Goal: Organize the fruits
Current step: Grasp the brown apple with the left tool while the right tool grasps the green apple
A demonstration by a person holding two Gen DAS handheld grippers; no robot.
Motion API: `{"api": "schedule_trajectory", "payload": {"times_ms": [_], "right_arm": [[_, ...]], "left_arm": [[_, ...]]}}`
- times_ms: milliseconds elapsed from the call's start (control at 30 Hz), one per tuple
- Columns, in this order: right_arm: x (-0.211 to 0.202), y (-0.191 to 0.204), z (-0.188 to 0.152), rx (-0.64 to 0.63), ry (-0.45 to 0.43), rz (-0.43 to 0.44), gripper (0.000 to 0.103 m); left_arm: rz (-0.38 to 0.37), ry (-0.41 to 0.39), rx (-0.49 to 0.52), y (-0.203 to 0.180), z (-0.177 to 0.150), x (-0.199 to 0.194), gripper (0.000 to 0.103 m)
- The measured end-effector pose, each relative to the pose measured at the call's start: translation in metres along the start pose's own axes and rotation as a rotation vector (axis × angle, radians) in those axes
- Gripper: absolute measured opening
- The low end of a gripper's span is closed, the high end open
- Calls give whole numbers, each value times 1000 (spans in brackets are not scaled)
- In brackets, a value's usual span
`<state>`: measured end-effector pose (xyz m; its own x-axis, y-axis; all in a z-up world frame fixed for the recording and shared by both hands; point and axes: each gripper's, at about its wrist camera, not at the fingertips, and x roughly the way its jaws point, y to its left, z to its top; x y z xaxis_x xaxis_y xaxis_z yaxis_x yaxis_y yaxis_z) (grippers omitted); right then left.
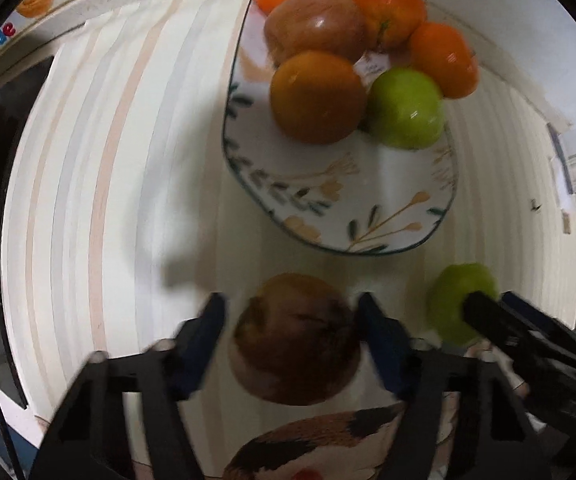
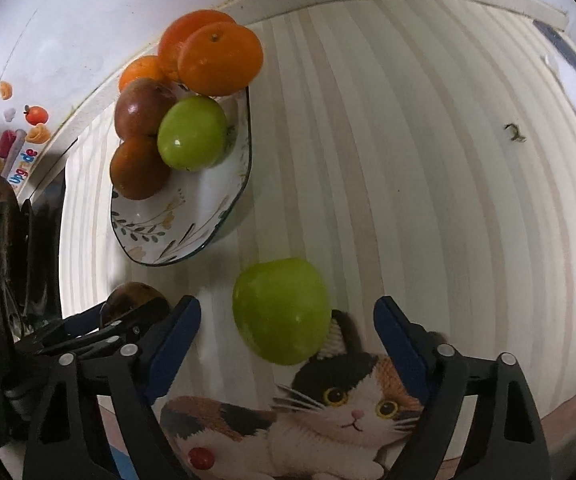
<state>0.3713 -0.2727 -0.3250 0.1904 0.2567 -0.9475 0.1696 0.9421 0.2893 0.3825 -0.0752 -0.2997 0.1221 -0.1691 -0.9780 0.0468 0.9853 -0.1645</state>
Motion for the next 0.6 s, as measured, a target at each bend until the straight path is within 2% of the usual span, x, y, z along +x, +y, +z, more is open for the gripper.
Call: {"api": "schedule_trajectory", "payload": {"times_ms": [167, 333, 600], "right_arm": [[15, 6, 4, -15, 32, 8, 79], [30, 12, 5, -35, 39, -15, 60], [21, 15, -1, -42, 6, 3, 60]], "left_arm": [[19, -5, 32, -5, -4, -3, 54], [28, -17, 31, -1, -10, -11, 51], [31, -36, 22, 14, -11, -29, 49]]}}
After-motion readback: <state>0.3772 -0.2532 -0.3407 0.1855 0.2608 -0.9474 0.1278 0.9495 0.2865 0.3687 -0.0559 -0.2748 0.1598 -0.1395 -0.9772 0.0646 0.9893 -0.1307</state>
